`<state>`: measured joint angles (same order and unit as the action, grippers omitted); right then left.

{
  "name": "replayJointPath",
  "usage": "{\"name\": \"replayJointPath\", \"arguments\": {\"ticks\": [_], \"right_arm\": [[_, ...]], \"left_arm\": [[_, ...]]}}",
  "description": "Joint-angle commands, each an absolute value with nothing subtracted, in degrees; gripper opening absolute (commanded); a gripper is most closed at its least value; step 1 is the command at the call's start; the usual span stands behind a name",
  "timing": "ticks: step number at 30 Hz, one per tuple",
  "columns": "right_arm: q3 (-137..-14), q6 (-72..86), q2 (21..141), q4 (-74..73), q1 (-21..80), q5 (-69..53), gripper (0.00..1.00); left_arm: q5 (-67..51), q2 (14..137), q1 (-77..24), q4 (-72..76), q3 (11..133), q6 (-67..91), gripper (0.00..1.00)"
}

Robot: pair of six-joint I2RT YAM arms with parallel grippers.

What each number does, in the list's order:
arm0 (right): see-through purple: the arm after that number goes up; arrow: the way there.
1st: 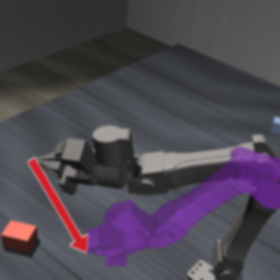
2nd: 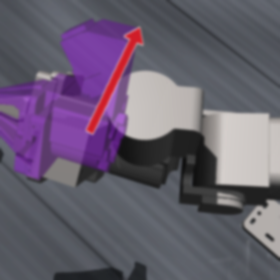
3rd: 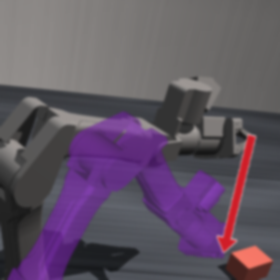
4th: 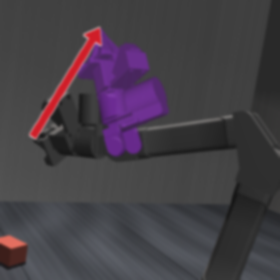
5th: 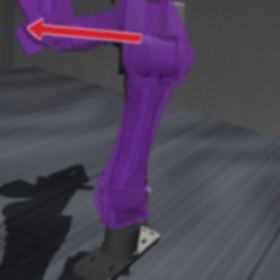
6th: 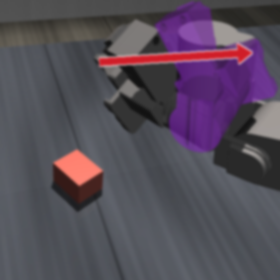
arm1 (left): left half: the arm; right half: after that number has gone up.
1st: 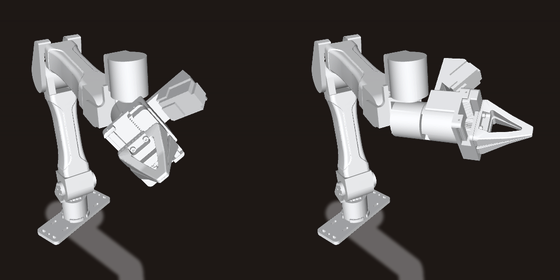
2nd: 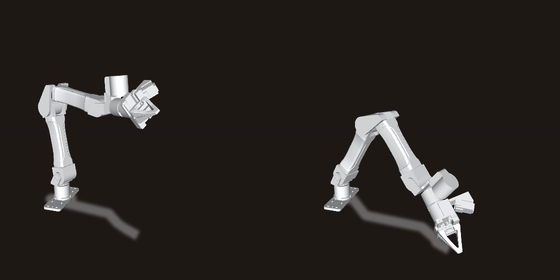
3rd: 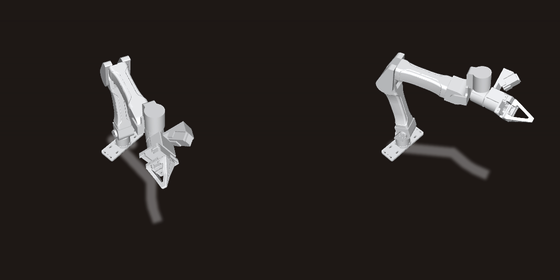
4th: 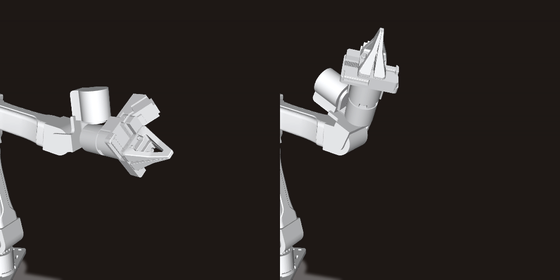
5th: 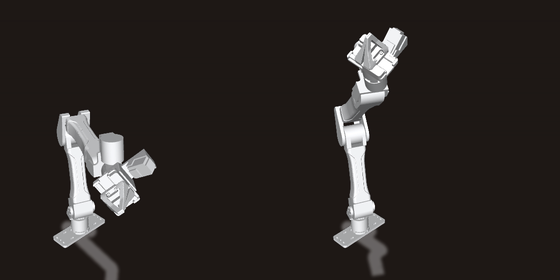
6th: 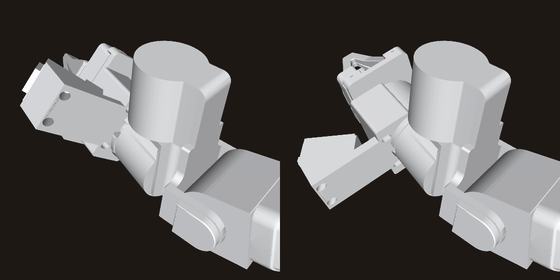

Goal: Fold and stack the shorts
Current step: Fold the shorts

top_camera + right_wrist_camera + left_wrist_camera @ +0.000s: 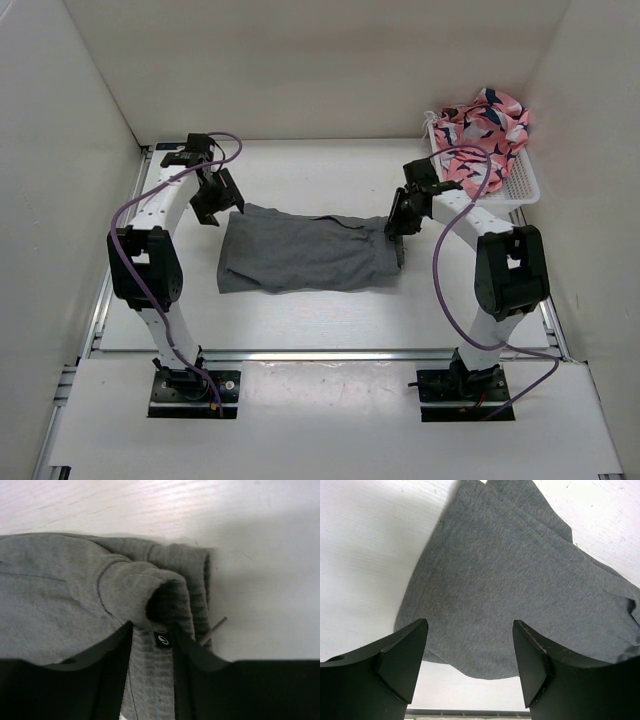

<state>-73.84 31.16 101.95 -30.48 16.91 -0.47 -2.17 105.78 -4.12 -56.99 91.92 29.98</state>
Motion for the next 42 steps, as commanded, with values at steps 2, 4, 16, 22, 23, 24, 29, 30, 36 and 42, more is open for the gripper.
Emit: {"name": "replayJointPath", "arguments": {"ticks": [2,4,16,22,23,24,29,30,36,42], "right_arm": [[-72.87,29.27,101.07,-25.58,16.88,-4.04,0.33],[-72.86,29.27,100.37,-24.44,16.88,-5.35,0.19],[-71.45,28.21,96.58,-21.01,16.88,-4.75,0.0],[-72.69,27.69,99.4,-23.55,16.88,-5.27,0.36],[-71.9,27.69,98.88,-23.55,16.88,-5.27,0.4],[-71.89,27.69,98.35,-23.55,16.88,-5.27,0.47],[-67.16,28.48,97.21,-23.03,16.88,-9.65,0.48],[-66.45,29.26,97.21,-23.03,16.88,-9.67,0.48],[-61.53,29.79,94.75,-22.41,17.4,-9.67,0.5],[-60.91,29.27,93.52,-21.19,17.4,-9.67,0.36]], "left_arm": [[-2.72,105.73,-4.48,-57.22,92.29,29.36,0.8],[-2.72,105.73,-4.48,-57.22,92.29,29.36,0.8],[-2.72,105.21,-4.48,-57.22,91.23,29.36,0.8],[-2.72,104.68,-4.48,-57.22,90.7,29.36,0.8],[-2.72,104.68,-4.48,-57.22,90.7,29.36,0.8],[-2.72,104.07,-4.48,-57.22,90.18,29.36,0.8],[-2.2,104.06,-4.48,-57.22,90.18,29.36,0.8],[-2.2,104.06,-4.48,-57.22,90.18,29.36,0.8],[-2.2,103.45,-4.48,-57.22,89.65,29.36,0.8],[-2.72,103.45,-4.48,-57.22,89.65,29.88,0.8]]}}
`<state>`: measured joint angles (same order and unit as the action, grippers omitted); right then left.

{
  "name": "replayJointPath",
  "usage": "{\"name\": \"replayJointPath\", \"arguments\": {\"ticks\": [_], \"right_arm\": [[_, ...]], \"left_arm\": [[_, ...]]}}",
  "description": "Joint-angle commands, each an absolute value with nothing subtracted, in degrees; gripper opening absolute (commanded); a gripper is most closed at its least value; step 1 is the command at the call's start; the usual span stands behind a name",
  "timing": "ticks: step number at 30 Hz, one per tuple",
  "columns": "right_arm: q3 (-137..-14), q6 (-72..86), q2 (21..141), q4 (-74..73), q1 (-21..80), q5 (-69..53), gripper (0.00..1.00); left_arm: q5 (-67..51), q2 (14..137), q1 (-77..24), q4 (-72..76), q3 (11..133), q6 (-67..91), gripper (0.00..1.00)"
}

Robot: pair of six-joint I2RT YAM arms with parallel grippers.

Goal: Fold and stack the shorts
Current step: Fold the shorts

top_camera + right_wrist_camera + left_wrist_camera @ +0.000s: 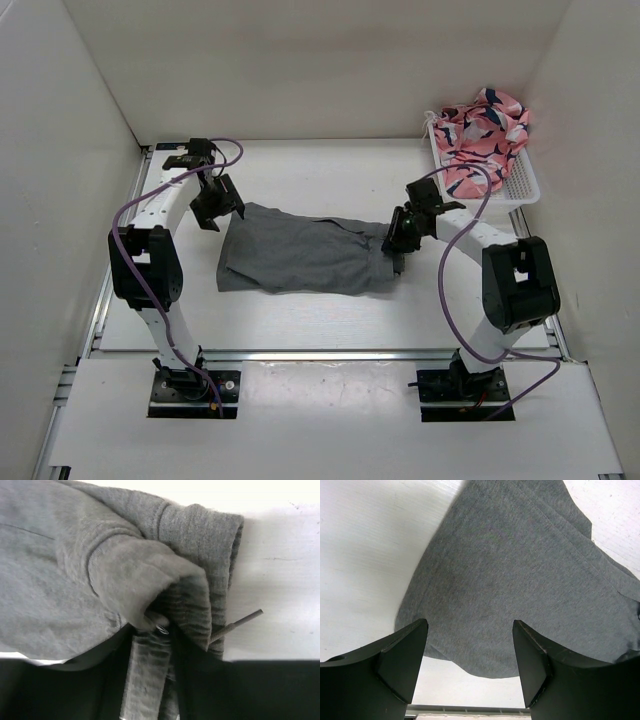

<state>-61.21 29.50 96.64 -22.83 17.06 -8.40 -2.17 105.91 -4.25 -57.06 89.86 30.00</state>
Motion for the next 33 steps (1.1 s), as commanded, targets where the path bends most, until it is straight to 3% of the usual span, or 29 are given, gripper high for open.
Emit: {"name": "replayJointPath", "arguments": {"ticks": [1,2,5,12,24,31,33], "right_arm": [[-60.91,29.27,93.52,-21.18,17.4,-9.67,0.29],[-60.91,29.27,92.99,-21.18,17.4,-9.67,0.15],[-62.49,29.27,92.46,-21.18,17.4,-9.67,0.0],[-67.67,29.88,91.23,-21.18,17.4,-4.75,0.0],[-80.67,31.03,103.25,-25.13,15.73,-1.76,0.0],[-84.81,31.03,110.21,-30.66,15.9,12.55,0.0],[-85.6,31.03,110.21,-33.39,16.44,15.89,0.07]], "left_arm": [[-2.72,103.45,-5.0,-57.22,89.65,29.88,0.8],[-2.72,103.45,-5.01,-57.22,89.65,29.88,0.8],[-2.72,103.45,-5.01,-57.22,89.65,29.88,0.8],[-2.72,103.45,-5.01,-57.22,90.18,29.88,0.8],[-3.34,106.16,-6.67,-58.36,93.25,29.88,0.8],[-3.34,110.57,-8.7,-56.17,92.72,29.88,0.8],[-3.34,111.36,-9.32,-56.16,92.72,29.88,0.8]]}}
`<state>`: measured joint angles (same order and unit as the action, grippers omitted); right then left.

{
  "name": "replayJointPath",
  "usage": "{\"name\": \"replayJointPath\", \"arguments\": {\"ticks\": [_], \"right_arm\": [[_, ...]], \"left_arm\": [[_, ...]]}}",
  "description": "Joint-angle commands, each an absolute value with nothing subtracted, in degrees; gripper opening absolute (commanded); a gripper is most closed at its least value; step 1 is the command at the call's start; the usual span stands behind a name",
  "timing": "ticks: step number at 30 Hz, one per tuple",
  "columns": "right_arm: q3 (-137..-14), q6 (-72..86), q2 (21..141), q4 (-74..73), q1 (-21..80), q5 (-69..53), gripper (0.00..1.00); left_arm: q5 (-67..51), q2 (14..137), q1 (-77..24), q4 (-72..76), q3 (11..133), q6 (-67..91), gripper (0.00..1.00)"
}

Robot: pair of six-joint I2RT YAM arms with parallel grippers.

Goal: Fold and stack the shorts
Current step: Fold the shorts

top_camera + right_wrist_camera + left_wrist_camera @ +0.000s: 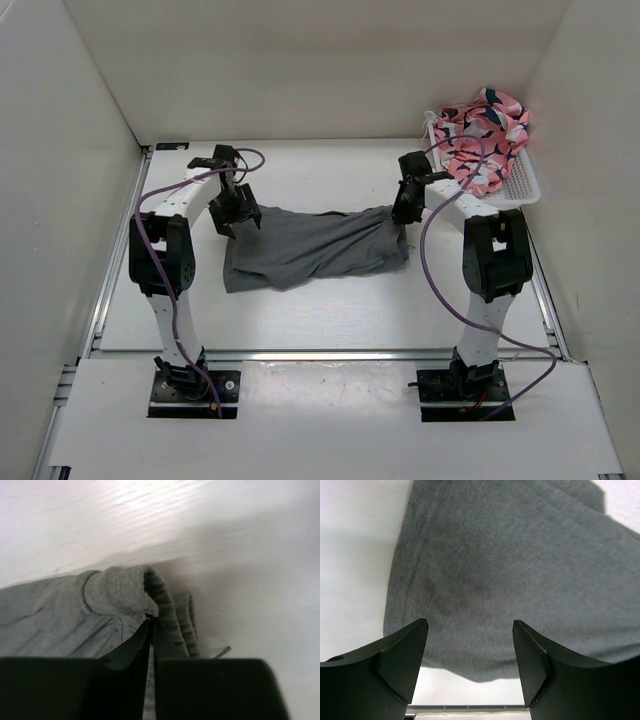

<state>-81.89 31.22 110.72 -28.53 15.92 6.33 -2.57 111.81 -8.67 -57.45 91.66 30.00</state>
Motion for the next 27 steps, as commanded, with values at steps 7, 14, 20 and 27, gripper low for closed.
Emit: {"name": "replayJointPath", "arguments": {"ticks": [7,14,20,27], "right_arm": [[-87.27,29.79,105.12,-38.05,20.21,21.45,0.62],[-85.53,31.02,99.67,-39.2,25.48,17.85,0.52],[-78.24,37.61,100.37,-36.57,26.11,6.26,0.03],[-68.21,37.62,100.71,-33.22,22.86,14.14,0.01]], "left_arm": [[-2.82,114.87,-10.46,-55.03,93.78,30.41,0.8],[-1.58,119.97,-10.46,-54.49,98.7,31.02,0.7],[0.34,123.39,-10.46,-54.49,101.68,31.64,0.1],[1.75,127.88,-10.46,-55.55,104.77,29.97,0.1]]}}
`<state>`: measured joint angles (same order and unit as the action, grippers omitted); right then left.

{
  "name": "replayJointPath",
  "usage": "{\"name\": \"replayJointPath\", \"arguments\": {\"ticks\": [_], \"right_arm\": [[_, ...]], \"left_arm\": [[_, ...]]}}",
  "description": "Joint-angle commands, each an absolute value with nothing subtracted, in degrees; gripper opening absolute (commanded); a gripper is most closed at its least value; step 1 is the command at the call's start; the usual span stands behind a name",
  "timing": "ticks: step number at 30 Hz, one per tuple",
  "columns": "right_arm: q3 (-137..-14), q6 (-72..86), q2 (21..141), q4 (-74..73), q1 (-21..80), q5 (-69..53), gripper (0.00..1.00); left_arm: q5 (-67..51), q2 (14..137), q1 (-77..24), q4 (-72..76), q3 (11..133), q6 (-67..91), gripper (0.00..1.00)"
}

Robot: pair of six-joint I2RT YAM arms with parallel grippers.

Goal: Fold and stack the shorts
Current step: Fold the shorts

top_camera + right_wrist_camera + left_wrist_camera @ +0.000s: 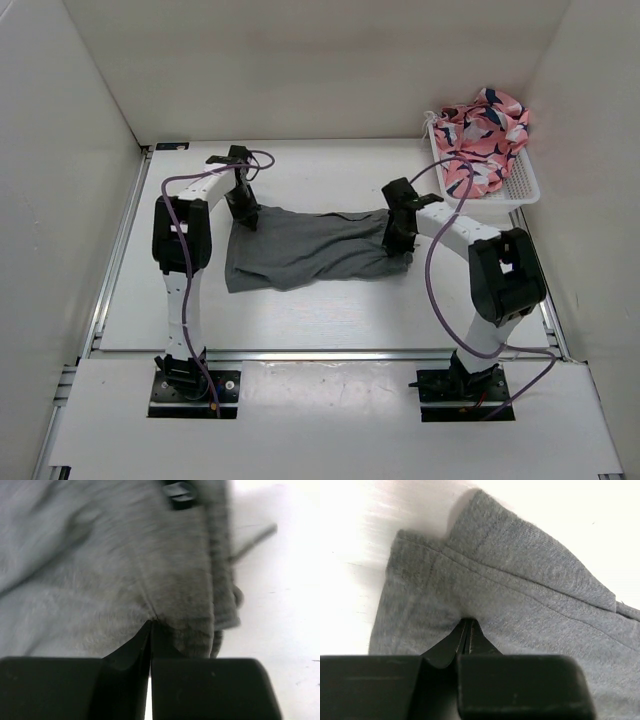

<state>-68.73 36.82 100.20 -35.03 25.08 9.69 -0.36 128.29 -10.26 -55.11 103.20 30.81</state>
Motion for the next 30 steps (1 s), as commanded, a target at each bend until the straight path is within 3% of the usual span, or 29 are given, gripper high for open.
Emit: {"name": "replayJointPath", "arguments": {"ticks": [1,8,11,12,13,15,16,17,18,19,20,30], "right_arm": [[-67.59,37.01,102.81,-33.22,20.85,14.67,0.0],[-66.97,34.99,102.31,-31.9,18.98,12.14,0.01],[-67.59,33.84,97.75,-32.43,18.98,8.53,0.22],[-67.59,33.32,94.25,-32.43,18.98,7.92,0.47],[-67.59,33.31,92.3,-32.43,18.98,7.91,0.6],[-68.12,32.78,87.57,-33.13,18.98,9.57,0.86],[-68.12,32.78,86.41,-34.18,18.29,10.45,0.91],[-68.72,32.78,85.61,-34.71,17.76,11.07,0.93],[-68.73,32.78,85.0,-36.11,16.19,11.86,1.0],[-67.95,32.78,84.29,-36.12,14.69,10.39,1.0],[-65.59,32.78,84.29,-35.43,11.11,7.59,1.0],[-53.8,32.17,85.07,-25.5,1.76,-11.42,1.0]], "left_arm": [[1.76,128.4,-9.94,-55.55,104.77,29.97,0.1],[4.04,128.41,-8.88,-56.87,107.57,28.83,0.1],[5.54,127.1,-8.88,-59.15,110.47,27.6,0.1],[6.41,126.31,-8.88,-60.02,111.44,27.6,0.1],[6.42,125.43,-8.88,-60.03,111.45,27.6,0.13],[6.94,122.09,-8.88,-60.64,111.45,26.99,0.29],[6.94,120.95,-8.88,-60.64,111.45,26.98,0.38],[6.94,118.76,-8.88,-60.64,111.45,26.98,0.65],[6.94,117.78,-8.88,-60.64,110.31,26.98,0.81],[6.42,116.82,-8.88,-60.64,109.61,26.98,0.95],[5.81,115.33,-8.35,-60.64,108.82,26.98,1.0],[2.72,107.75,-7.73,-56.69,94.75,28.21,0.97]]}}
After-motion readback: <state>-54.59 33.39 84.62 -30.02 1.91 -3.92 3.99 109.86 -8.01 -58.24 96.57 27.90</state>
